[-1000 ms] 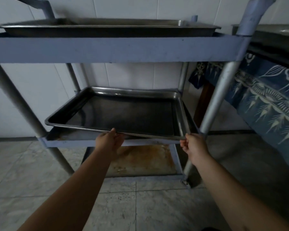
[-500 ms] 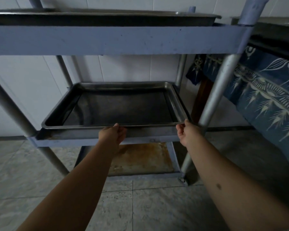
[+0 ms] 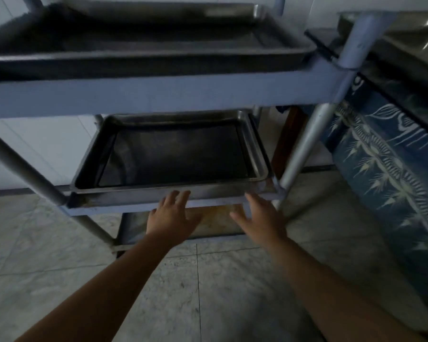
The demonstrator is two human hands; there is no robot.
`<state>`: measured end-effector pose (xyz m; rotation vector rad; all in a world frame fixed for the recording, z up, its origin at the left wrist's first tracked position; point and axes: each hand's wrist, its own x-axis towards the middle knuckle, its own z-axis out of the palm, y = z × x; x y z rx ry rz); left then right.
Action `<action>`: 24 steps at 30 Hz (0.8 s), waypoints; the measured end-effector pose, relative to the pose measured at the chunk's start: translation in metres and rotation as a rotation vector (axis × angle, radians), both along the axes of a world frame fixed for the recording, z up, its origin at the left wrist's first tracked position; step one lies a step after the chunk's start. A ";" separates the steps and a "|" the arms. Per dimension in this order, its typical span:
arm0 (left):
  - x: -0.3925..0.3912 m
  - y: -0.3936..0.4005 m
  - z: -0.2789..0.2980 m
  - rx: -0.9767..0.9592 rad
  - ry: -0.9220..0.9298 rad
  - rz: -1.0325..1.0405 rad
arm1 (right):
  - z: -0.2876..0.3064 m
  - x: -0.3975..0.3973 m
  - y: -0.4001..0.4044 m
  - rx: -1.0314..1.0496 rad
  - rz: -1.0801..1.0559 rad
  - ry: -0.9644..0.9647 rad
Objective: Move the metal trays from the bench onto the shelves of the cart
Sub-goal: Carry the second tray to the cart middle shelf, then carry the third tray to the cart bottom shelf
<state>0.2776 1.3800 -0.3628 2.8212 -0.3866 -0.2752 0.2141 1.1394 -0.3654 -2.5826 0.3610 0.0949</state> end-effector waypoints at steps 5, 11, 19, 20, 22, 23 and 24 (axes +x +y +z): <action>-0.054 0.020 0.096 0.265 0.033 -0.091 | 0.087 -0.048 0.020 -0.344 0.215 0.195; -0.109 0.036 0.240 0.320 0.004 -0.057 | 0.220 -0.108 0.020 -0.354 0.246 0.253; -0.193 0.006 0.387 0.243 -0.088 -0.094 | 0.357 -0.190 -0.011 -0.351 0.192 0.239; -0.199 -0.004 0.397 0.224 -0.096 -0.109 | 0.369 -0.197 -0.016 -0.360 0.173 0.214; -0.208 -0.024 0.412 0.177 -0.112 -0.158 | 0.387 -0.210 -0.025 -0.370 0.122 0.177; -0.210 -0.035 0.418 0.159 -0.120 -0.186 | 0.395 -0.216 -0.029 -0.376 0.093 0.154; -0.212 -0.045 0.423 0.144 -0.130 -0.211 | 0.401 -0.222 -0.034 -0.383 0.060 0.128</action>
